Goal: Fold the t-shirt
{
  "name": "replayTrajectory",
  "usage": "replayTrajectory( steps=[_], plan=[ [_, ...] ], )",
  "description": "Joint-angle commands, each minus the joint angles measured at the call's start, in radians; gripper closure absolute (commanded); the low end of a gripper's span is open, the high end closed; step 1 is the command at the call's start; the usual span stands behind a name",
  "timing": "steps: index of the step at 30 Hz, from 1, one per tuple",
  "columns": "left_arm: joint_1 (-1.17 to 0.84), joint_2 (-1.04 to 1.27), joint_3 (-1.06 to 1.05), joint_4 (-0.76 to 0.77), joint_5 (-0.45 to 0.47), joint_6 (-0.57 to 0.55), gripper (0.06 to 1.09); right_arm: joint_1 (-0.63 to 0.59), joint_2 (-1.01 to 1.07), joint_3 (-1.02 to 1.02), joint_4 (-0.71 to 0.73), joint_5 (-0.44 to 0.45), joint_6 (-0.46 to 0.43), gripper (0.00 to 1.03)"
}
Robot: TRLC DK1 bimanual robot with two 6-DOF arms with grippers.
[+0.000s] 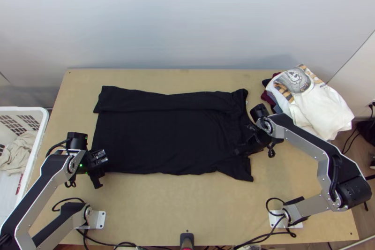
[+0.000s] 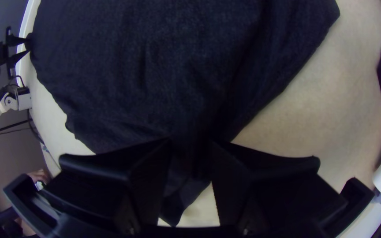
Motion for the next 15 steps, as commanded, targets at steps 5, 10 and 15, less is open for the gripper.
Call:
replayTrajectory(
  steps=[5,10,15],
  plan=[
    [0.021,0.012,-0.004,0.012,0.027,0.006,0.89,0.004,-0.009,-0.029,0.067,0.027,-0.002,0.87],
    [0.027,0.015,0.003,0.008,0.038,-0.002,1.04,0.016,-0.009,-0.029,0.081,0.027,-0.008,1.0],
    [0.038,0.017,0.036,-0.032,0.052,-0.007,1.04,0.019,-0.027,-0.01,0.045,0.025,-0.01,1.0]
  ],
)
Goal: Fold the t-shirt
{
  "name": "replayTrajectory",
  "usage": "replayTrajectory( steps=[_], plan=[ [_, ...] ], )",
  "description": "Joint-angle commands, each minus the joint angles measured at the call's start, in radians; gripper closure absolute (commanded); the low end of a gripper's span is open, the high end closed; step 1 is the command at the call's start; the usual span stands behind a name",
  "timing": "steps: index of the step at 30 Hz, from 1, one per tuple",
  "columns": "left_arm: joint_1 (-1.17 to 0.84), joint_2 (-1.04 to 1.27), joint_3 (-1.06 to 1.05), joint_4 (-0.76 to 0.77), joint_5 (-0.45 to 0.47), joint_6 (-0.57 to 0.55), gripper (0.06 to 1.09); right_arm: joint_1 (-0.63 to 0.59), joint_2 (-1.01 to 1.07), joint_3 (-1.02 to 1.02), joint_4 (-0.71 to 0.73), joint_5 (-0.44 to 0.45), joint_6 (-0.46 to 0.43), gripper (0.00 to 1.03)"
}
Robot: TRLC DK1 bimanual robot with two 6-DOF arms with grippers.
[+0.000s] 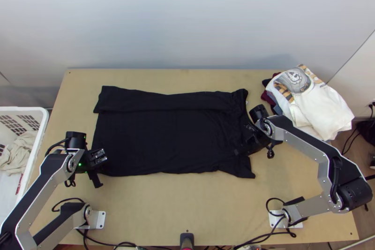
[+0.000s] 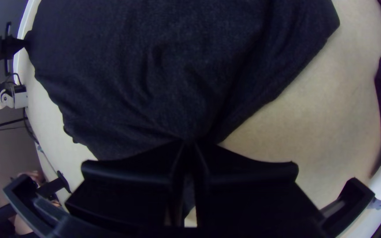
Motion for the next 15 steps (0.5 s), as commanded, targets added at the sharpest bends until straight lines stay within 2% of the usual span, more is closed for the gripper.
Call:
replayTrajectory(
  steps=[1,5,6,7,9,10,15],
  plan=[
    [0.023,0.003,0.046,-0.053,0.031,-0.011,1.04,0.005,-0.032,0.017,-0.025,0.003,-0.003,1.0],
    [0.034,0.002,0.051,-0.085,0.043,-0.003,1.04,-0.005,-0.051,0.009,-0.025,0.004,-0.006,1.0],
    [0.034,0.005,0.049,-0.087,0.042,-0.001,0.98,-0.007,-0.051,0.008,-0.025,0.004,-0.006,1.0],
    [0.036,0.006,0.049,-0.096,0.042,-0.001,0.87,-0.007,-0.051,0.005,-0.025,0.004,-0.006,1.0],
    [0.034,0.003,0.046,-0.113,0.031,0.005,0.52,-0.005,-0.051,0.002,-0.025,0.003,-0.004,1.0],
    [0.034,0.0,0.045,-0.118,0.025,0.012,0.43,-0.005,-0.049,0.002,-0.025,0.003,-0.004,1.0],
    [0.037,0.0,0.057,-0.15,0.008,0.039,0.21,-0.007,-0.049,0.003,-0.025,0.004,-0.006,1.0]
  ],
)
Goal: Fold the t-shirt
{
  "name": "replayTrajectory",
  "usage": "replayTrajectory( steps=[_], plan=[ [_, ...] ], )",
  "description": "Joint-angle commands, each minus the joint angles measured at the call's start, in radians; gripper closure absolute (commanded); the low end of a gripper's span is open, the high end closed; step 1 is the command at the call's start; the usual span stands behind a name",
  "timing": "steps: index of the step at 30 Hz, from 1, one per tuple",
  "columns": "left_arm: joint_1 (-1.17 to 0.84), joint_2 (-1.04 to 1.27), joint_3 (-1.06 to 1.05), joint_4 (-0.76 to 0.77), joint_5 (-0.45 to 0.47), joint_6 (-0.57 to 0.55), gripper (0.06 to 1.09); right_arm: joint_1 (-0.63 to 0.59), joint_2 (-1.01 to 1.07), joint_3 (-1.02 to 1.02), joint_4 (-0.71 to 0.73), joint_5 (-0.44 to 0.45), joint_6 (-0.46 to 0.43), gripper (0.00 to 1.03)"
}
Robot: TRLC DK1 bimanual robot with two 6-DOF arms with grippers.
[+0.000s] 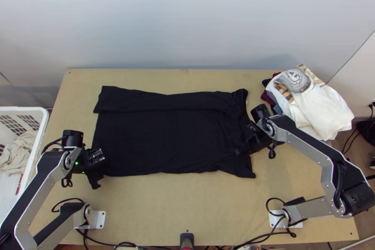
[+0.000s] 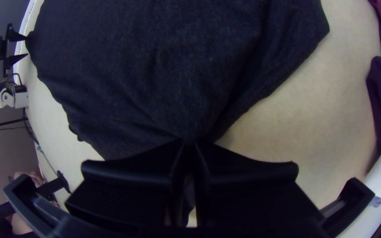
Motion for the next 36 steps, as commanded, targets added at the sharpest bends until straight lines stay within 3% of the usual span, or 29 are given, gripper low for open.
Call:
replayTrajectory(
  steps=[1,3,8,18,26,36],
  plan=[
    [0.012,0.004,0.021,-0.053,-0.016,0.032,0.17,-0.003,-0.004,-0.001,-0.003,-0.002,-0.002,1.0],
    [0.018,0.016,0.024,-0.076,-0.016,0.05,0.12,-0.003,-0.002,-0.001,-0.001,-0.003,-0.002,1.0],
    [0.017,0.033,-0.008,-0.012,-0.016,0.057,0.13,-0.001,0.007,0.004,0.002,-0.002,-0.002,1.0],
    [0.02,0.124,0.012,0.046,-0.016,0.049,0.26,0.0,0.024,-0.005,0.007,-0.002,-0.003,1.0],
    [0.067,0.227,0.09,0.005,0.007,0.044,0.34,0.0,0.024,-0.016,0.008,-0.002,-0.005,1.0],
    [0.087,0.253,0.073,0.0,0.029,0.05,0.83,0.013,0.048,0.024,0.007,-0.002,-0.011,1.0]
  ],
)
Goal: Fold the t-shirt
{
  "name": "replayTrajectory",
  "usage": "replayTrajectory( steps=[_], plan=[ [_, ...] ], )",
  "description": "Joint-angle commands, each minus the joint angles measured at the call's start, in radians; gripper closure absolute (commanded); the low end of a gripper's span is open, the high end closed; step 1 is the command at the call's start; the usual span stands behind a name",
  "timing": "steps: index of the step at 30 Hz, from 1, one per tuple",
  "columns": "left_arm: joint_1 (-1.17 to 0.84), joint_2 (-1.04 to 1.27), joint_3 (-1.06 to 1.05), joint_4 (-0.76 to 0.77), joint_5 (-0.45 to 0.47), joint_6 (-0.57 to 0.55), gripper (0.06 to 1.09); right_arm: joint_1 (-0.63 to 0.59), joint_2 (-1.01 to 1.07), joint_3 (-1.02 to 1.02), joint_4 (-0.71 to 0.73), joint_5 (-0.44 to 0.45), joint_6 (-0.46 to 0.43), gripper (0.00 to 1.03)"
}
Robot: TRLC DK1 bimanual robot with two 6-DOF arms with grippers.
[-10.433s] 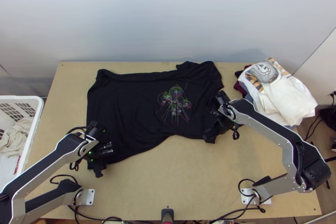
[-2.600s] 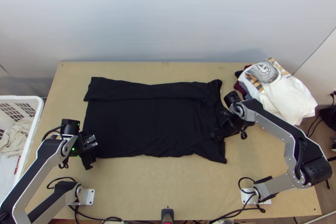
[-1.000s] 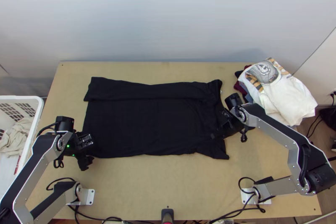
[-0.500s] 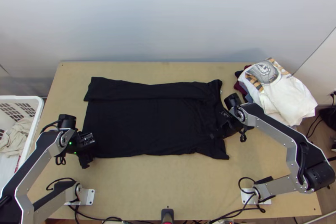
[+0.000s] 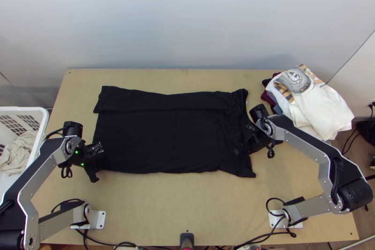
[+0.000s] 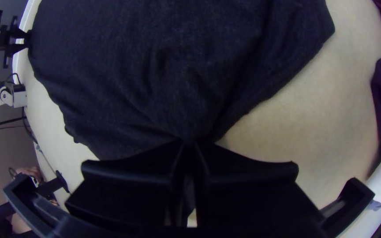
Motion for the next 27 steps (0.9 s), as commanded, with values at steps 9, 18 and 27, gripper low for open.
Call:
replayTrajectory(
  steps=[9,18,27],
  plan=[
    [0.047,0.042,0.005,-0.041,0.048,-0.018,1.05,-0.036,0.011,0.09,-0.046,-0.004,-0.009,1.0],
    [0.105,-0.005,0.206,-0.276,0.154,-0.036,1.05,-0.02,-0.04,0.199,-0.159,-0.033,-0.015,1.0],
    [0.146,0.168,0.426,-0.271,0.209,-0.096,1.05,-0.093,0.014,0.308,-0.17,-0.048,-0.02,1.0]
  ],
)
